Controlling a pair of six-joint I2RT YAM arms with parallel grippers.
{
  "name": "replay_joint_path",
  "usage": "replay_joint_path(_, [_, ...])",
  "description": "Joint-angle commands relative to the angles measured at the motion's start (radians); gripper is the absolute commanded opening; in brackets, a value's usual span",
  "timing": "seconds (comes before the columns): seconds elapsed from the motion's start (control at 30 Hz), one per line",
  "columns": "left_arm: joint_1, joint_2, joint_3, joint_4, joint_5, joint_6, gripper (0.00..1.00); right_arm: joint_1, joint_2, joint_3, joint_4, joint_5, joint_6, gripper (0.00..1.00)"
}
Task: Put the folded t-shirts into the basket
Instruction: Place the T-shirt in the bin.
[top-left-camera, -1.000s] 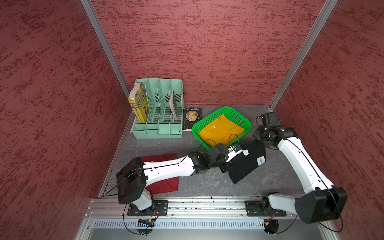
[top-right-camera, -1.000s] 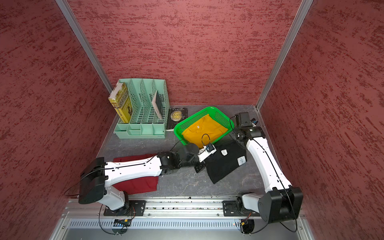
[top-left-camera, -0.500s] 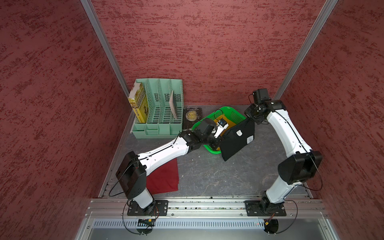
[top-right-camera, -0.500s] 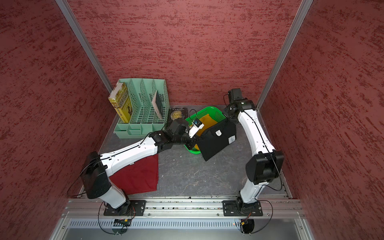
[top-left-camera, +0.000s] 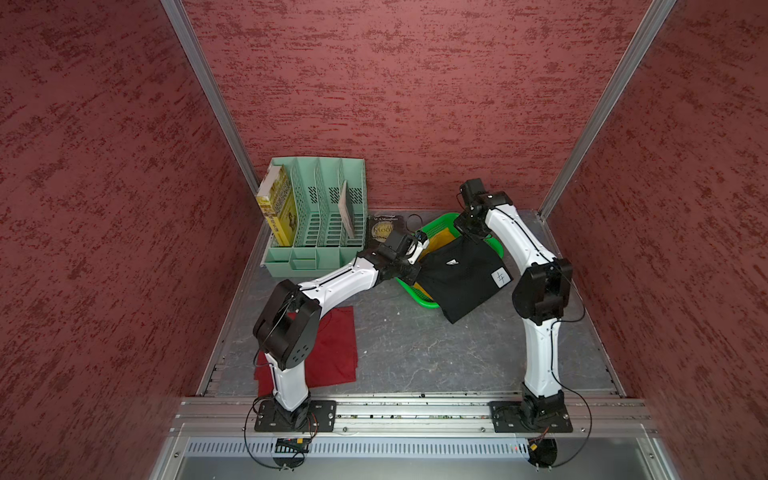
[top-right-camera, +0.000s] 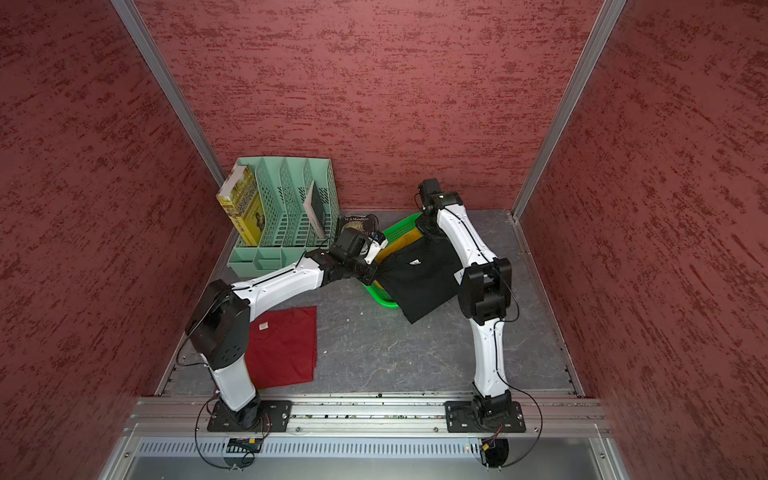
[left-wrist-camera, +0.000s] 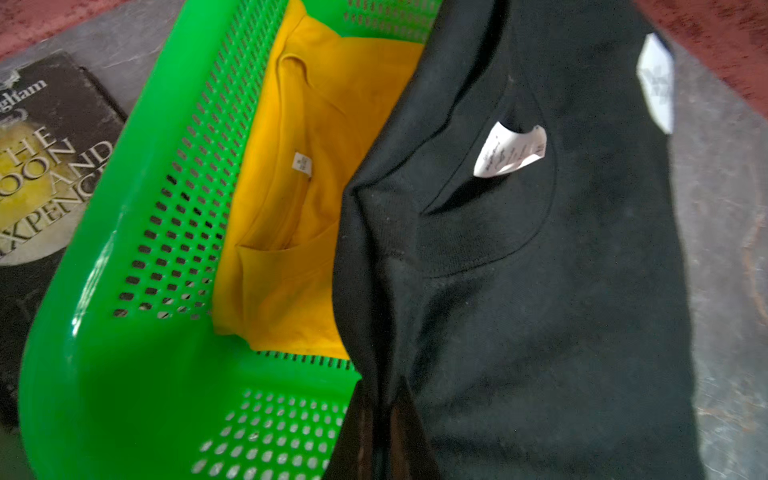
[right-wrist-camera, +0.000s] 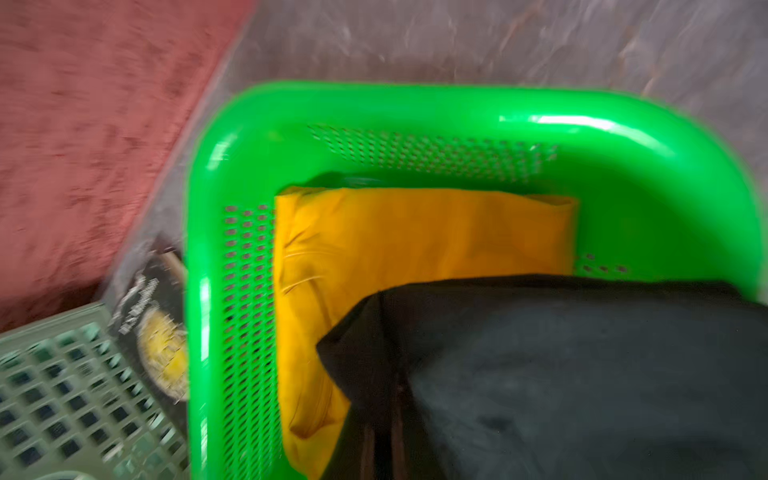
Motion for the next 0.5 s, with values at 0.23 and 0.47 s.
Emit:
replay_joint_path(0.23, [0.015, 0.176, 0.046, 0.085, -0.209, 0.002, 0.0, 0.013, 0.115, 0.04, 0.114, -0.05, 0.066, 0.0])
replay_joint_path(0.47, [0.036, 0.123, -0.016, 0.163, -0.155, -0.049, 0.0, 0.023, 0.097, 0.005, 0.268, -0.045, 0.014, 0.0])
